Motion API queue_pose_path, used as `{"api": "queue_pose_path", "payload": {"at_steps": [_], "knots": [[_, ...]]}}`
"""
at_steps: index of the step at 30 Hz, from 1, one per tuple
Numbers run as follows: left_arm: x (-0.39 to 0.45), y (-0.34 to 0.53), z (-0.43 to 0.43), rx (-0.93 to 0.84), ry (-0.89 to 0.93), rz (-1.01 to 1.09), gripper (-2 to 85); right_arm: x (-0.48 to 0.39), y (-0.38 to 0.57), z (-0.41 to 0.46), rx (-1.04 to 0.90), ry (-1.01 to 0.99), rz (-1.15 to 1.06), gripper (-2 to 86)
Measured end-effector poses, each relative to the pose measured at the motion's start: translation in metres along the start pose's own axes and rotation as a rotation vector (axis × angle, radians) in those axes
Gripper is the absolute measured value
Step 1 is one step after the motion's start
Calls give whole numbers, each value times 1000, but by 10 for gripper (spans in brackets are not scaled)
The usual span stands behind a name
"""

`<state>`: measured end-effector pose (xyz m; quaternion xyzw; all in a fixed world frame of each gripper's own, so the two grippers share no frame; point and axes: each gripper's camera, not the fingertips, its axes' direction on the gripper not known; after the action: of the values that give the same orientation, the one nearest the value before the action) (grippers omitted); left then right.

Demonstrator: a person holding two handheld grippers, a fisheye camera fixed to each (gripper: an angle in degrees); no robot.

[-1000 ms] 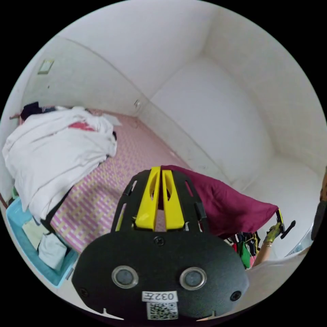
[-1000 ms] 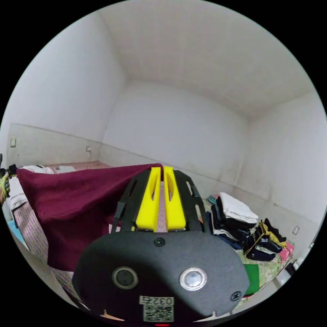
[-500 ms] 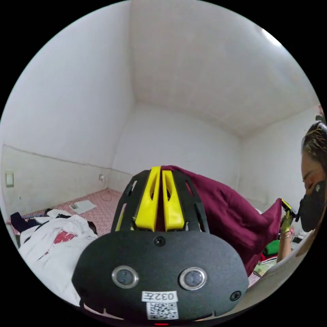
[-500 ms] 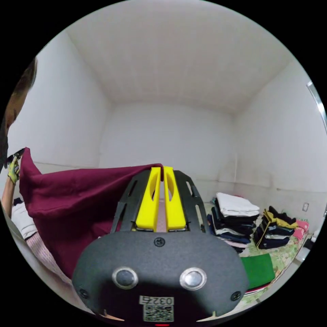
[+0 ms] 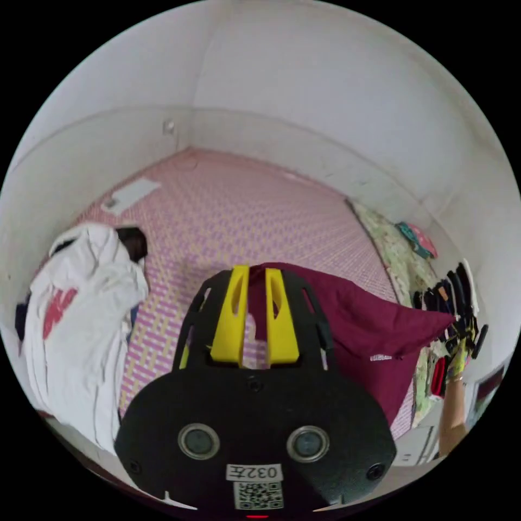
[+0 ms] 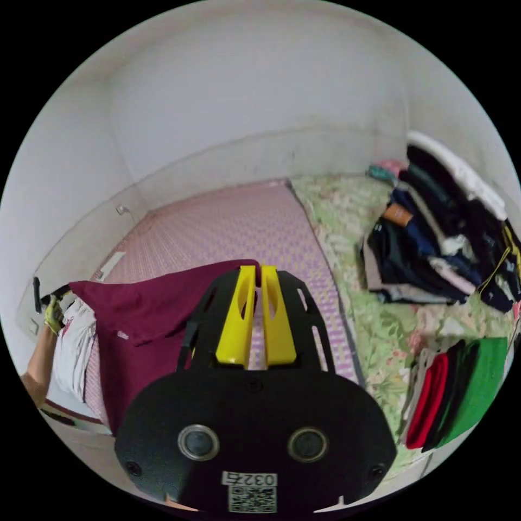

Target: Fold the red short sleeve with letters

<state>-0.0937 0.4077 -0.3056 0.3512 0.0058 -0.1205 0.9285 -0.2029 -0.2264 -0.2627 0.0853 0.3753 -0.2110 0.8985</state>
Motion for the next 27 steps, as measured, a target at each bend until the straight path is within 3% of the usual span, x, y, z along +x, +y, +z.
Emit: {"api": "queue_pose_path", "payload": {"at_steps": [2, 5, 11, 19, 27], "knots": [[-24, 13, 73, -111, 51, -76, 36, 34, 10, 71, -155, -35, 122, 58], [-52, 55, 126, -170, 208, -117, 29, 68, 50, 115, -205, -167, 215, 66], [-86, 161, 164, -365, 414, -157, 31, 104, 172, 164, -425, -401, 283, 72], [-70, 223, 180, -508, 395, -105, 41, 110, 268, 169, -552, -530, 350, 93], [-54, 206, 225, -508, 497, -87, 40, 88, 289, 217, -630, -578, 288, 84]]}}
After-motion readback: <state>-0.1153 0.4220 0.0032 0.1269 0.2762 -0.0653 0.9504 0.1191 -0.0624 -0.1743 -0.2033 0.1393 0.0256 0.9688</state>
